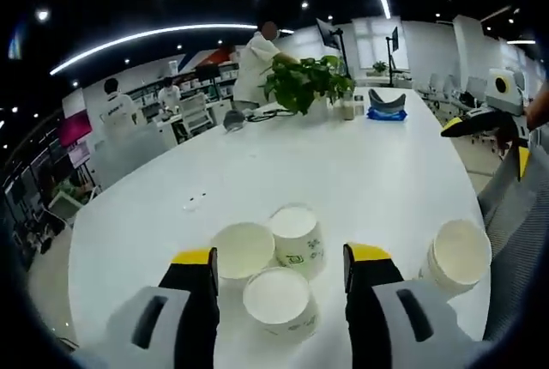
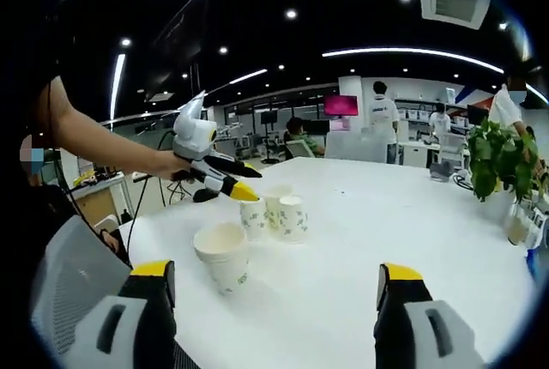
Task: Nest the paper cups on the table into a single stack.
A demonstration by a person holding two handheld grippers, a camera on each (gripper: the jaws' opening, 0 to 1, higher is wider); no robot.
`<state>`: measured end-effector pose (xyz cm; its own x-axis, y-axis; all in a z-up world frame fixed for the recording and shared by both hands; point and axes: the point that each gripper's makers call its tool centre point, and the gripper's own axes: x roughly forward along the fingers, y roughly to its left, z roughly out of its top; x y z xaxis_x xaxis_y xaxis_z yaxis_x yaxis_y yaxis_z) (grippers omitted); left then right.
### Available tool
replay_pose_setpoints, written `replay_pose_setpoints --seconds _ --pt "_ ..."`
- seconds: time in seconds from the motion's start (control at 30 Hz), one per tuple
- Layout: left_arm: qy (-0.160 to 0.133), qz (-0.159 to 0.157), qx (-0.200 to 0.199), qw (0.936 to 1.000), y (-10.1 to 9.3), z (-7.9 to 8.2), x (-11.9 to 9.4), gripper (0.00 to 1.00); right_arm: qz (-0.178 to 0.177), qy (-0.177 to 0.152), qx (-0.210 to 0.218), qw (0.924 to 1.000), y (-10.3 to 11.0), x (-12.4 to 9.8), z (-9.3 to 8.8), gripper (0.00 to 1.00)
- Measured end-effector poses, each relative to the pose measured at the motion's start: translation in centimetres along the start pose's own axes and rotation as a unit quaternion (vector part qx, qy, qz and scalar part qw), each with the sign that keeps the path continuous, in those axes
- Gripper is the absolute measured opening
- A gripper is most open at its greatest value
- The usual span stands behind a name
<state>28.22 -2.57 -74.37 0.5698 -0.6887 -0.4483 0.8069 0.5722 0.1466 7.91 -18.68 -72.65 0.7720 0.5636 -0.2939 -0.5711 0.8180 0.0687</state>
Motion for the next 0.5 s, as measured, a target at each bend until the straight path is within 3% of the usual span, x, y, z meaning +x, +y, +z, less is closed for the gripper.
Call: replay_pose_setpoints --seconds 0.27,0.5 --pt "0.032 -0.007 0.004 0.9994 0.2 -0.6 1.8 0.47 0.0 0.006 0.0 1.0 0.0 0.1 -0.2 0.97" --pt "0.054 -0.012 0.001 0.9985 0.1 -0.8 3.1 0.32 -0.004 0.007 -0.001 1.0 -0.1 0.1 -0.2 0.95"
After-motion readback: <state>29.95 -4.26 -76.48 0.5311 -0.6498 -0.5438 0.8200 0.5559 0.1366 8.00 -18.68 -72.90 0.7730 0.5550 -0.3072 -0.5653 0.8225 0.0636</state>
